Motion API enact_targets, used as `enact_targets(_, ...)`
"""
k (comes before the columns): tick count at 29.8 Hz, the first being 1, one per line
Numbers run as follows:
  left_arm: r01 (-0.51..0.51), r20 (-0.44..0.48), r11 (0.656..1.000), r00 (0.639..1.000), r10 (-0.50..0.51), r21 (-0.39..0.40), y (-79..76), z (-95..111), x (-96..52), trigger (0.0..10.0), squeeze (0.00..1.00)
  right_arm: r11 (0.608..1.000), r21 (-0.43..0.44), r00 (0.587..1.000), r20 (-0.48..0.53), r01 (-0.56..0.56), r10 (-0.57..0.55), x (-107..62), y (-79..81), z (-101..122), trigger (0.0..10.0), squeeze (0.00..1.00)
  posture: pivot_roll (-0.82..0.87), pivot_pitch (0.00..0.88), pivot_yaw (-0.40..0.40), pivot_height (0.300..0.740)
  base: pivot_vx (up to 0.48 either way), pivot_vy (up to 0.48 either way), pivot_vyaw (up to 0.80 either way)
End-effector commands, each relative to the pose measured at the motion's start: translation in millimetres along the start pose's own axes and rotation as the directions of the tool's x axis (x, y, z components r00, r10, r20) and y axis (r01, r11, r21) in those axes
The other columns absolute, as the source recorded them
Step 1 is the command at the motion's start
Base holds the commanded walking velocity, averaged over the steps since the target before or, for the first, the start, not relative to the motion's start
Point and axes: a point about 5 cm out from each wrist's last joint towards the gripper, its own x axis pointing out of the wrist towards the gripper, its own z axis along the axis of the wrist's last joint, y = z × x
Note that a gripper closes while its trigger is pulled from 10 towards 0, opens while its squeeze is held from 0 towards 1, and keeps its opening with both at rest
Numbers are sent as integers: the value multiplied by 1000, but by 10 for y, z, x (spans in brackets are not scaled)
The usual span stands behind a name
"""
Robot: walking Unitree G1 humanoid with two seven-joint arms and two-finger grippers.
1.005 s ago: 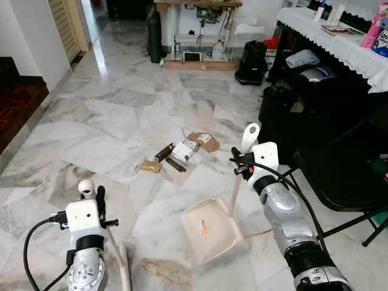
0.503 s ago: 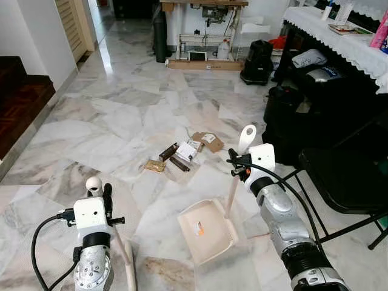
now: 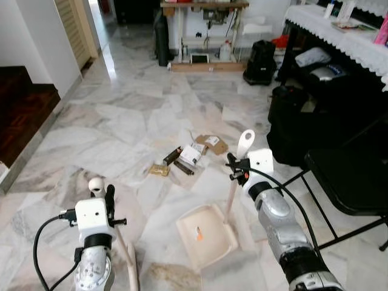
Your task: Sweep floor
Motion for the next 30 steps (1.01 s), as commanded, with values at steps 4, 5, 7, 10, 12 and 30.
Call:
enact_targets(4,10,41,1000,999,-10,-7,-30,94,49,10000,0,1000,-13,998,67,-3,4,26,-7,144,10000,0,-262,0,26,740,319,0,0)
enact_targets(5,7,40,1000,999,-7,-8,-27,92,46,10000,0,1000,-15,998,67,-1,2,26,-14,144,10000,0,-260,0,24,740,322,0,0)
enact_targets(7,3,39,1000,999,-3,-9,-23,89,38,10000,0,1000,-16,998,66,3,-2,27,-23,145,10000,0,-258,0,22,740,322,0,0)
enact_targets(10,1,38,1000,999,0,-11,-19,89,30,10000,0,1000,-14,998,67,5,-4,33,-22,151,10000,0,-256,0,21,740,322,0,0)
enact_targets(12,-1,38,1000,999,1,-11,-16,90,29,10000,0,1000,-14,998,68,4,-3,36,-16,154,10000,0,-255,0,21,740,324,0,0)
enact_targets(30,-24,42,1000,999,24,-12,27,100,26,10000,0,999,-36,997,69,-24,26,46,44,161,10000,0,-253,0,15,740,325,0,44)
